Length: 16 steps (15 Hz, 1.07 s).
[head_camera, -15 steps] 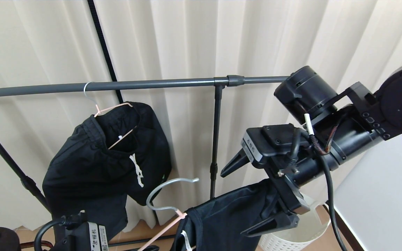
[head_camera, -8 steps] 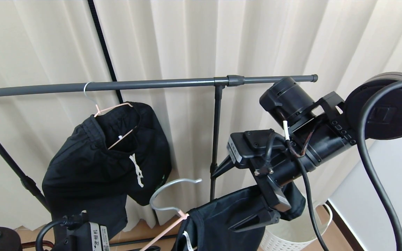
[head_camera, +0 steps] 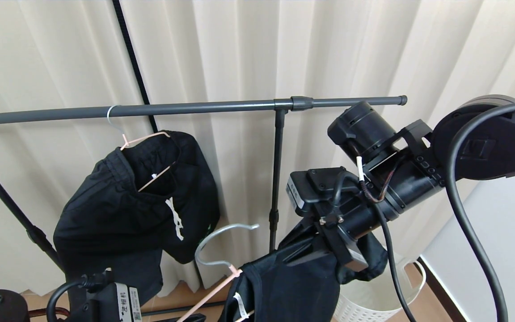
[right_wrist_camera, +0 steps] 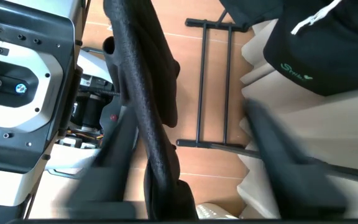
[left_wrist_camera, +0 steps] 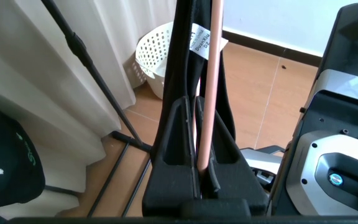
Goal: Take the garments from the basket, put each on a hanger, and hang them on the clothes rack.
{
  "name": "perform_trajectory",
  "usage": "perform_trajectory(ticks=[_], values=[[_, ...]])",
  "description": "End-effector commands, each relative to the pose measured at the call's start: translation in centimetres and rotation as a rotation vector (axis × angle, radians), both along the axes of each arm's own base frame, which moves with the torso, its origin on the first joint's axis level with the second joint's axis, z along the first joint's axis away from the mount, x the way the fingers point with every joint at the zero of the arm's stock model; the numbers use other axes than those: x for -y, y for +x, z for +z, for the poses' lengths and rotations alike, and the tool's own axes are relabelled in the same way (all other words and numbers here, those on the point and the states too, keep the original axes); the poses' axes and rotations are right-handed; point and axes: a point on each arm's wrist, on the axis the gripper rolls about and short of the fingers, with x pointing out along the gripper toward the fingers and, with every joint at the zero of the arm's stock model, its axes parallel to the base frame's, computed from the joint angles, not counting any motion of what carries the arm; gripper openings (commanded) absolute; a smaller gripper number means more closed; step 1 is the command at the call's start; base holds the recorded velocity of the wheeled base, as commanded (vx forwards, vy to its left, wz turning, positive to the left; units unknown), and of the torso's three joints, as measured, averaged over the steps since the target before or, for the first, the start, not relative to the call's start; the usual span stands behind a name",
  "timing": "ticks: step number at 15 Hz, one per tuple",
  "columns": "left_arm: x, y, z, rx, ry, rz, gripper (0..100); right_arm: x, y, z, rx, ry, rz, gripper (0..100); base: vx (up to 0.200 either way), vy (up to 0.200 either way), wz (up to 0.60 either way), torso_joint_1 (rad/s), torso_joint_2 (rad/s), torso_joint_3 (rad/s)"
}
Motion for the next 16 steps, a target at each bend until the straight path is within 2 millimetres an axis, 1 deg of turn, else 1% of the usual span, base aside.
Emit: perform_trajectory(ticks=[1,7,8,12,13,16], values=[[0.0,0.1,0.1,0.003,-0.003,0.001,0,0.2,-0.2,0.3,0.006,0.005,0.000,0,0.000,0.000,0.00,0.000,0.00,0.000],[0.0,0.1,0.2,0.003,-0.008,0.006,0,0.3,-0.5,0.7,0.016,0.009,0.000,0,0.000,0.000,0.00,0.000,0.00,0.000],[0.0,0.0,0.1,0.005,-0.005,0.003,100,0.4,-0.5,0.7,0.015,0.008,-0.001,0,0.000,0.000,0.00,0.000,0.00,0.000],[0.0,0.1,0.2,-0.001,-0.011,0.008,100,0.5,-0.7,1.2,0.032,0.020,-0.001,0,0.000,0.000,0.00,0.000,0.00,0.000],[0.0,0.2,0.2,0.000,-0.012,0.014,100,0.8,-0.9,1.8,0.065,0.012,-0.019,0,0.000,0.000,0.00,0.000,0.00,0.000],[-0.7,1.3,0.7,0.013,-0.031,0.092,100,1.6,-1.3,3.2,0.177,-0.049,-0.101,0,0.000,0.000,0.00,0.000,0.00,0.000]])
